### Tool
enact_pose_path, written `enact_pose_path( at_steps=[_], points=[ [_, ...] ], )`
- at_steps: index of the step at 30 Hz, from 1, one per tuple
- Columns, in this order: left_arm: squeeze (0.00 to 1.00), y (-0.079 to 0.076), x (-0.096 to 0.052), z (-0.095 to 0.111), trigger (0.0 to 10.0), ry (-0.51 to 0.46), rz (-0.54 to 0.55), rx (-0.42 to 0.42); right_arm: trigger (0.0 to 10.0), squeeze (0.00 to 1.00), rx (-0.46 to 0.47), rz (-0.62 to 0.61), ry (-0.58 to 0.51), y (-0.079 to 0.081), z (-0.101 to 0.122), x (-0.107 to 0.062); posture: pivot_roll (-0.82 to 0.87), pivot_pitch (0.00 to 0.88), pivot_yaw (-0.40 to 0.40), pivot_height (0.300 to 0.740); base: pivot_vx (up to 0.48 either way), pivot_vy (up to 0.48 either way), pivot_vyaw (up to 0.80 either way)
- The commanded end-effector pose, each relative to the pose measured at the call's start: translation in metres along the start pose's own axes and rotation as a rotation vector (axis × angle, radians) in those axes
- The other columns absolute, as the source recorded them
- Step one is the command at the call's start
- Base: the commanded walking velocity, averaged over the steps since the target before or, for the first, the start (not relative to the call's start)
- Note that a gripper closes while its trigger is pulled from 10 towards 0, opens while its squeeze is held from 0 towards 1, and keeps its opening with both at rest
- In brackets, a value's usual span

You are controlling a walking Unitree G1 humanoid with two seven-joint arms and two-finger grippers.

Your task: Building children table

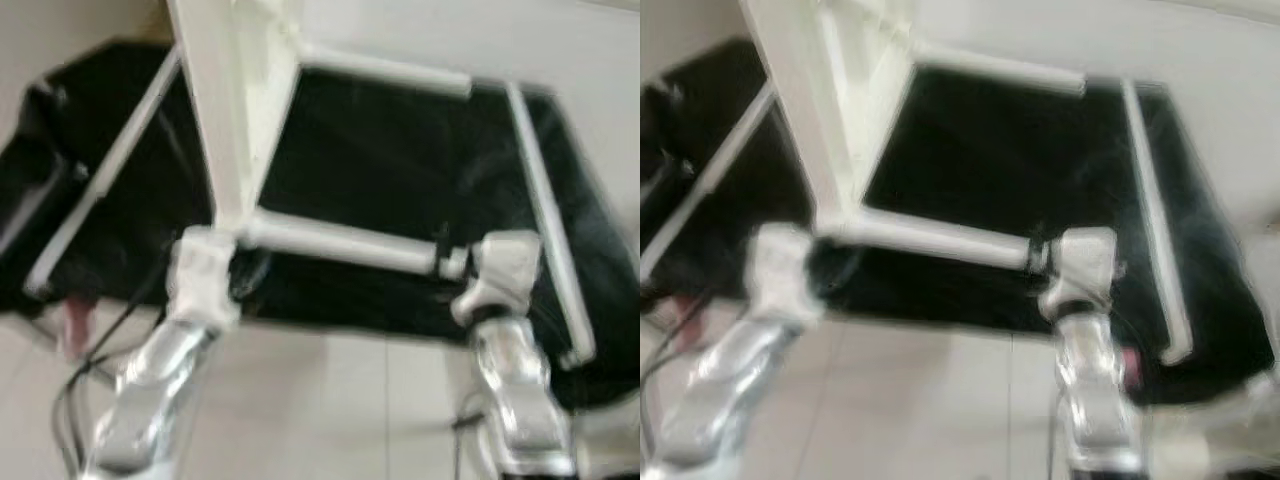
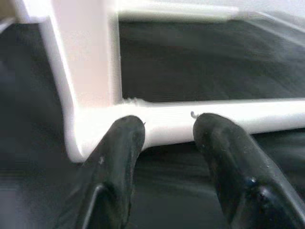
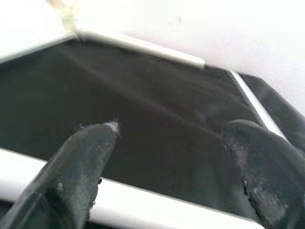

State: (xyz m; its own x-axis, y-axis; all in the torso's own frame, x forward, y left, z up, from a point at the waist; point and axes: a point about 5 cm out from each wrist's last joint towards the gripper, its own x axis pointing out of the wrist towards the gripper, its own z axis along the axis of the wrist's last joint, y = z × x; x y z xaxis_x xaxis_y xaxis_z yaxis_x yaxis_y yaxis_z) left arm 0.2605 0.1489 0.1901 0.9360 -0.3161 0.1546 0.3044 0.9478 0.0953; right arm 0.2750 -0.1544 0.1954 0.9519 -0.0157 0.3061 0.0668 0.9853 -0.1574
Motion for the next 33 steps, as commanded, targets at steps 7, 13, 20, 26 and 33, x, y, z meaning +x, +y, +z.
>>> enact_pose_path(
  at_steps=[7,13,20,26,33],
  points=[
    [0.00,-0.015,0.001,0.008,10.0,-0.052,-0.050,-0.033,10.0,0.00,-0.028,-0.017,0.042,-0.011,-0.010,-0.006,-0.01,0.184,-0.034,0.740,0.000,0.000,0.00],
    [0.00,-0.017,0.001,0.008,10.0,-0.049,-0.060,-0.035,10.0,0.00,-0.042,-0.012,0.043,-0.011,-0.010,-0.005,-0.02,0.182,-0.032,0.740,0.000,0.000,0.00],
    [0.00,-0.023,0.003,0.011,10.0,-0.051,-0.109,-0.020,10.0,0.00,-0.066,0.009,0.006,-0.012,-0.004,0.001,-0.01,0.177,-0.029,0.740,0.000,0.000,0.00],
    [0.00,-0.022,0.004,0.012,10.0,-0.034,-0.125,-0.031,10.0,0.00,-0.191,0.095,-0.093,-0.010,0.012,0.012,-0.01,0.176,-0.025,0.740,0.000,0.000,0.00],
    [0.00,-0.033,-0.003,0.013,10.0,-0.021,-0.273,-0.062,10.0,0.41,-0.439,0.121,-0.321,-0.003,0.054,0.036,-0.02,0.178,-0.025,0.740,0.000,0.000,0.00]
  ],
)
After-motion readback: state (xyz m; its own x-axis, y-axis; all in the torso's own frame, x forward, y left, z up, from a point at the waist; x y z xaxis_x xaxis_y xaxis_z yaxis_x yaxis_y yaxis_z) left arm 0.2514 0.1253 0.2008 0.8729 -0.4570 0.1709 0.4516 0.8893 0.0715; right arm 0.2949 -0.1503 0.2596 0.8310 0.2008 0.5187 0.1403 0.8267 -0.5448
